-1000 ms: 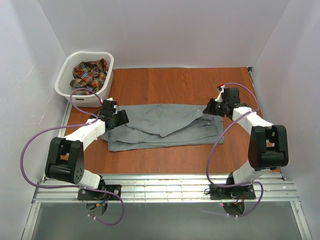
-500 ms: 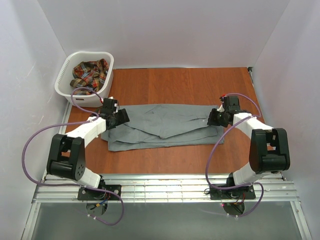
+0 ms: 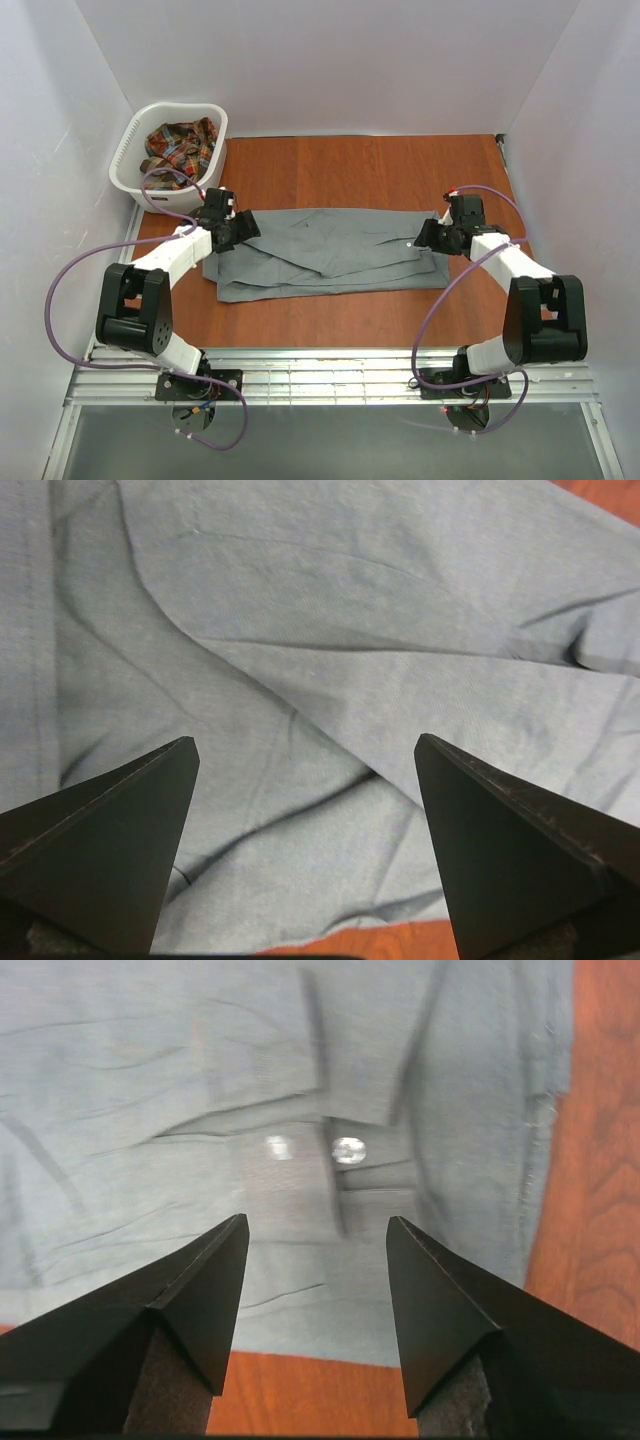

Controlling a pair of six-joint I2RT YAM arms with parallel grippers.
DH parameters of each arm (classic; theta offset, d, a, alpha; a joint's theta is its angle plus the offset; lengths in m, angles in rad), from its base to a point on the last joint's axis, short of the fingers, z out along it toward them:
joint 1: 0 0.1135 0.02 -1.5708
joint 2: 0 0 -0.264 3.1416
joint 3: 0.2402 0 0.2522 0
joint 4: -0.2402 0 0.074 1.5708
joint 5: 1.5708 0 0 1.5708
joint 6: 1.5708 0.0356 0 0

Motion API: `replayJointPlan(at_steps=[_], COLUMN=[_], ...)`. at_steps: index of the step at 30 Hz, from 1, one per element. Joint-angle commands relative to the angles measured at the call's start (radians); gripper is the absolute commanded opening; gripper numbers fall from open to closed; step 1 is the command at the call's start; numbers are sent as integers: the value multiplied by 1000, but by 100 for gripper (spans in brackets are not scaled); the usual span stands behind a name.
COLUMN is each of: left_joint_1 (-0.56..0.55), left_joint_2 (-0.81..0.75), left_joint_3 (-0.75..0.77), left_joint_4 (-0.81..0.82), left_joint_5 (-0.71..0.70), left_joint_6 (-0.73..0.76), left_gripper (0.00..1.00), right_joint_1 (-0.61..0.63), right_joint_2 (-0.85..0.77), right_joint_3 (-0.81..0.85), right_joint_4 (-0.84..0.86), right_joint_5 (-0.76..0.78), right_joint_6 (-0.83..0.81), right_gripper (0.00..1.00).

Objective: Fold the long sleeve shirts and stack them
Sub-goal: Fold the shirt

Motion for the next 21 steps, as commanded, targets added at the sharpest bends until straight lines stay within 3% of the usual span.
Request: replayJointPlan(at_steps=[1,6,9,15,21], left_joint_1=[1,-21,-21,1,13], left_joint_2=[-60,-16,31,154,213], left_joint_3=[35,51,42,17,6], left_joint_4=[-22,23,73,108,114], left_joint_5=[96,161,150,86,55], left_joint_6=[-26,-80,-133,-196,-187], left_gripper=[84,80,74,70,69], right_joint_1=[32,45,45,23,-9], right_joint_2=[-103,-91,-34,121,159], right_joint_3=[30,-8,-30,-58,-119], right_joint_4=[45,271,400,500,490], right_joint_5=[-54,-278,-335,-335,-231], right_joint_6=[-36,71,116,145,79], right_gripper=[53,52,51,50,50])
